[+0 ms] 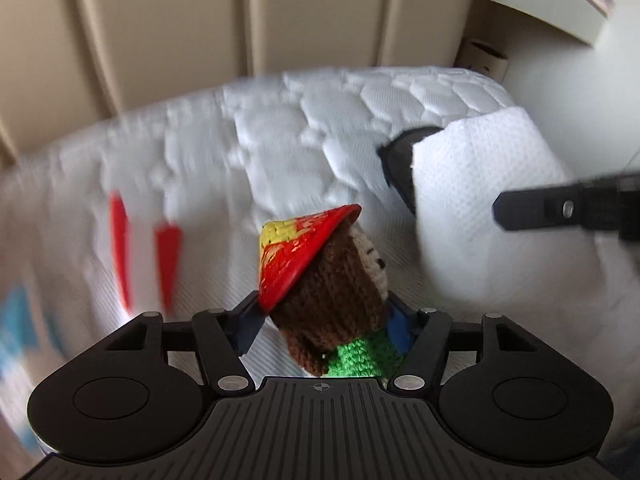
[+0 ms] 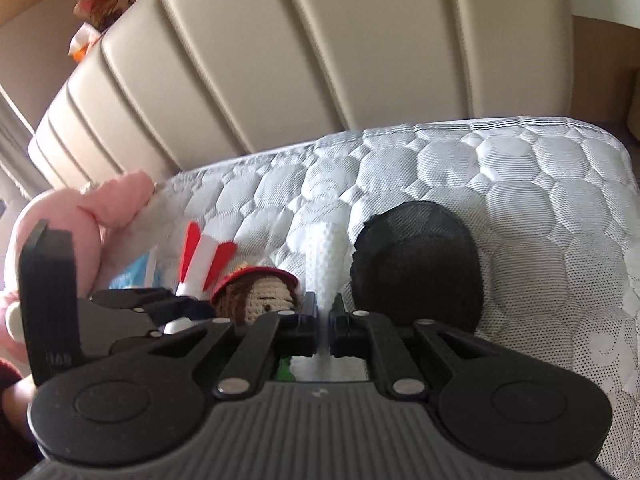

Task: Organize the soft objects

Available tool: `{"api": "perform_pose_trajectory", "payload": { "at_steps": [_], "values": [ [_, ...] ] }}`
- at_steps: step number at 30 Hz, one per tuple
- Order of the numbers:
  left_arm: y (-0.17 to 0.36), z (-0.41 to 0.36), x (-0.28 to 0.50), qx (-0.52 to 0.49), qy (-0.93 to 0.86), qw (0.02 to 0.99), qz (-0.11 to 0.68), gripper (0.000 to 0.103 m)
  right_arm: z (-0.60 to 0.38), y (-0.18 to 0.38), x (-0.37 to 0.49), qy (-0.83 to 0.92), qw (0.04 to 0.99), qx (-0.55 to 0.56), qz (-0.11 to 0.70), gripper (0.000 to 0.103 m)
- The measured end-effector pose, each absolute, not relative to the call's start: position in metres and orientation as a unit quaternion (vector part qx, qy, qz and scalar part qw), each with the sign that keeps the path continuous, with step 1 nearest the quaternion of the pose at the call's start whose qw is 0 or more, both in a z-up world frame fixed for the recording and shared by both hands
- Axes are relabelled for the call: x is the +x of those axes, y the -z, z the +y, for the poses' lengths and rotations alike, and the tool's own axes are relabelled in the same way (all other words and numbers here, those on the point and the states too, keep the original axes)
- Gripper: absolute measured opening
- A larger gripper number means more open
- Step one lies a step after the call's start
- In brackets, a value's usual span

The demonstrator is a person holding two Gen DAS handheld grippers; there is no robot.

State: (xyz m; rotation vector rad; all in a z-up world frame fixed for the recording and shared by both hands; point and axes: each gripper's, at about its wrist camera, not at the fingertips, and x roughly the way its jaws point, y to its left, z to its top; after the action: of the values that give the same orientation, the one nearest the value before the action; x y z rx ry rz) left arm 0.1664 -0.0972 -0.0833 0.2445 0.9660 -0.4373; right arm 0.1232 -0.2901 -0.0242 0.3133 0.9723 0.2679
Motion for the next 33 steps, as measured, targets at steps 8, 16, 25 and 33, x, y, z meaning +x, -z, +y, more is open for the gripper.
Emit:
{"api": "perform_pose_trajectory", "payload": {
  "at_steps": [8, 16, 25, 33],
  "values": [
    [0.072, -0.079, 0.188, 0.195, 0.164, 0.886, 0.388, 0.067, -0.291, 0.033, 0.134, -0.108, 0.858, 0.154, 0.478, 0.006],
    [0.026, -0.066, 0.202, 0.320, 0.168, 0.866, 0.347, 0.068, -0.284, 0.038, 0.140, -0.121, 0.855, 0.148, 0.482, 0.006],
    [0.066, -0.058, 0.181, -0.007, 0.214, 0.833, 0.510, 0.068, -0.286, 0.042, 0.133, -0.117, 0.855, 0.145, 0.484, 0.006],
    [0.092, -0.070, 0.176, 0.108, 0.277, 0.807, 0.511, 0.088, -0.263, 0.004, 0.129, -0.193, 0.861, 0.201, 0.425, 0.006]
  ]
}}
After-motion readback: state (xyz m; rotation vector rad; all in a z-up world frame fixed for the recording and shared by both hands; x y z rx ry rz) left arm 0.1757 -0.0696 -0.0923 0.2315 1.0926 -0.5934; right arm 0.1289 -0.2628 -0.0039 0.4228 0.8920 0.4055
